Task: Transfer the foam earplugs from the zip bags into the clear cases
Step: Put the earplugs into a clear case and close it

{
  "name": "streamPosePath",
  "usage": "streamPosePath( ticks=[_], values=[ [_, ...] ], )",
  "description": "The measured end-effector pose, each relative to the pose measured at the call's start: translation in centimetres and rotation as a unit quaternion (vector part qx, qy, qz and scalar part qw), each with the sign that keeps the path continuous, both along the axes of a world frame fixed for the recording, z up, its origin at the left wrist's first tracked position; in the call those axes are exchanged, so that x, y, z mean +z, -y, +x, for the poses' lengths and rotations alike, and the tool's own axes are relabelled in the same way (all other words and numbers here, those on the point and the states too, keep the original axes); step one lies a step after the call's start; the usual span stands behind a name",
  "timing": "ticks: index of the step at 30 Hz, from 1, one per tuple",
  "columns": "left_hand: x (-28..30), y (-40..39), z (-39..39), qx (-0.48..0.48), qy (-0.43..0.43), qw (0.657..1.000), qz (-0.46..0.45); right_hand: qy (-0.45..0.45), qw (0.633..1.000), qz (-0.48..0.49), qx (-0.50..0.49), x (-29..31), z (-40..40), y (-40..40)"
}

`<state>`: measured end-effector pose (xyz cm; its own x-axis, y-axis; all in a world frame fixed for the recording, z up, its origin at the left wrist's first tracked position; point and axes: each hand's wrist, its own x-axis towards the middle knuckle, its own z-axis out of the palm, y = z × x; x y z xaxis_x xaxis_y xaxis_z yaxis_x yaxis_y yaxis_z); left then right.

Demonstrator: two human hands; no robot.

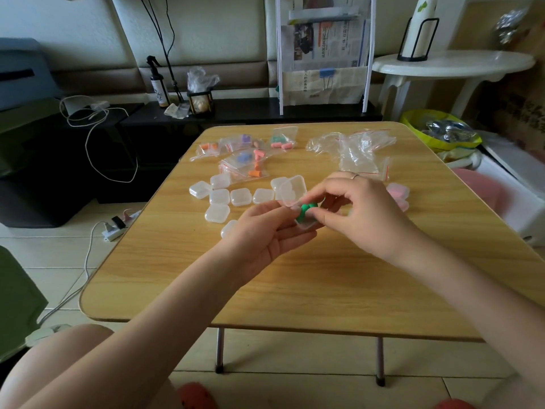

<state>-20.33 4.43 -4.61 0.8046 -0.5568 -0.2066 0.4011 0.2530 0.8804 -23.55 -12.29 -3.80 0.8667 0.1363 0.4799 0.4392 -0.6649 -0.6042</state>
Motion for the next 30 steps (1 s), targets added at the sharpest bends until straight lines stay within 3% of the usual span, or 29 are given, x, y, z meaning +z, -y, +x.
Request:
streamPosePath(
  ticks=[8,12,19,25,30],
  values=[
    [0.1,0.0,-0.2,-0.03,0.015,0.999,0.031,0.04,0.997,-0.06,-0.004,-0.6,0.0,-0.1],
    [0.0,-0.1,-0.3,-0.058,0.0,0.997,0.05,0.043,0.99,-0.123,0.044,-0.3,0.3,0.7],
    [0.6,-0.7,0.5,-0.086,-0.054,0.994,0.051,-0.028,0.997,0.031,0.063,0.2,0.6,1.3],
    [0.7,-0.6,0.4,-0.105,0.009,0.99,0.089,-0.002,0.999,-0.022,0.048,-0.2,0.7,1.0],
    [0.3,-0.3,-0.3,-0.084,0.097,0.984,0.121,0.028,0.999,0.028,0.034,-0.6,0.3,0.4]
  ],
)
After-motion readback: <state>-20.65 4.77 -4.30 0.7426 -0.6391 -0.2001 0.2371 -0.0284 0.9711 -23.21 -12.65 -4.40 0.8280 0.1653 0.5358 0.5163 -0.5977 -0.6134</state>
